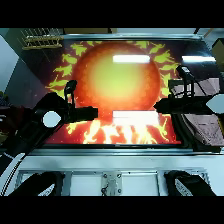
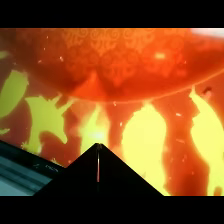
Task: Fold the clothes and pants, and hang the long-sleeved shirts on hangers.
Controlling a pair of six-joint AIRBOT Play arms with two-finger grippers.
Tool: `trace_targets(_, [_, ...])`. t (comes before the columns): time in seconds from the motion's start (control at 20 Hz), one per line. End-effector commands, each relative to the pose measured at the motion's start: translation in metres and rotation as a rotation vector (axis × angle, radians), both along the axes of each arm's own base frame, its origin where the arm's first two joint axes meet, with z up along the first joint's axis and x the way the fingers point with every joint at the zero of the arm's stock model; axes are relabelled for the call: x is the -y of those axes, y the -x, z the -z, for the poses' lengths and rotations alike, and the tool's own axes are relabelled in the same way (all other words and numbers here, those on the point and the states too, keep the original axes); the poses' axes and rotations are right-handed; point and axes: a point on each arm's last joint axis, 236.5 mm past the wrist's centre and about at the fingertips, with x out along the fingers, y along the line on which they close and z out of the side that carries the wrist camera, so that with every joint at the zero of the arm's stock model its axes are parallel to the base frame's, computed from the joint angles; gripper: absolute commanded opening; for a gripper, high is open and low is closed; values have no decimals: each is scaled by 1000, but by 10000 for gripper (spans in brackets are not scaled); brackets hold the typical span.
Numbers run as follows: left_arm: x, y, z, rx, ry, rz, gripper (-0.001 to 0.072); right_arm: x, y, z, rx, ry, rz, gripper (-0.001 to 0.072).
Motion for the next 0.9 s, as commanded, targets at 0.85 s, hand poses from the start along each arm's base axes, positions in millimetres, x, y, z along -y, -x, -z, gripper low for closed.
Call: trace_targets(0.85, [-311, -46, 158, -476, -701, -242, 692, 0, 0, 0, -1, 0, -1, 23])
